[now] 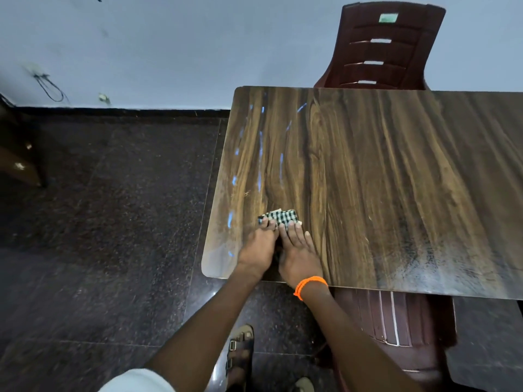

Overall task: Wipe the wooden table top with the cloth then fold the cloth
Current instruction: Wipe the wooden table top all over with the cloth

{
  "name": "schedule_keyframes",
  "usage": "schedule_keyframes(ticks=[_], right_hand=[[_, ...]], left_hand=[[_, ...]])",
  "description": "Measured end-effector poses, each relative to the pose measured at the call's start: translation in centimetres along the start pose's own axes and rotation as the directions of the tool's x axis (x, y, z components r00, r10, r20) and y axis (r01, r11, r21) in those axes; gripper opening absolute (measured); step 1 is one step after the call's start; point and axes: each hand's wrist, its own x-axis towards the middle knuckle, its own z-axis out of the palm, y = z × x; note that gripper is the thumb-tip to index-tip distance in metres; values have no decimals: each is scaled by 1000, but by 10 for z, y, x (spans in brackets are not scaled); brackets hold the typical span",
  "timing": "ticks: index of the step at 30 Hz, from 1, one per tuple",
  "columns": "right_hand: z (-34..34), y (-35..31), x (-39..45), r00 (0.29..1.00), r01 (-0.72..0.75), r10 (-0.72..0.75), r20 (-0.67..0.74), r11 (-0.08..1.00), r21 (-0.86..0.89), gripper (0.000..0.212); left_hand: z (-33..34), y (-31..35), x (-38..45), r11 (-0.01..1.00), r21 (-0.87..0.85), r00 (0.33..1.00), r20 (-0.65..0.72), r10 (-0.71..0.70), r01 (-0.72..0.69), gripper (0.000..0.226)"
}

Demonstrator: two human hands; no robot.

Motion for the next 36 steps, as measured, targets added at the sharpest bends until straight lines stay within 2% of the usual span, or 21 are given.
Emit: schedule_keyframes(ticks=[5,9,13,18,21,27,32,36], right_hand=[[19,-28,-33,999,36,-35,-30,999,29,60],[27,-13,-65,998,44,-45,-51,999,-22,61],[24,11,-74,998,-13,8,-68,998,-67,60],[13,23,-41,988,-93,81,-131,992,-88,55],[7,20,-2,985,-159,155,-81,986,-48,56],[7,-25,41,997,-75,75,-17,997,-19,62],[14,-59,12,999,-23,24,-30,999,38,60],[22,-58,-28,994,-81,84,-67,996,43,56]], left_hand=[[0,-28,-36,996,44,995,70,70,-73,56],[16,-13,-59,987,77,985,117,129,-139,58],[20,14,-57,993,12,986,127,111,-114,59],[16,27,-18,993,6,990,81,114,-115,53],[6,19,14,998,-20,996,61,65,-64,50],[-26,-31,31,996,-85,1000,28,2,0,45],[-28,-62,-3,991,59,989,89,115,-120,51],[-13,-54,-27,974,92,971,143,192,-207,52]])
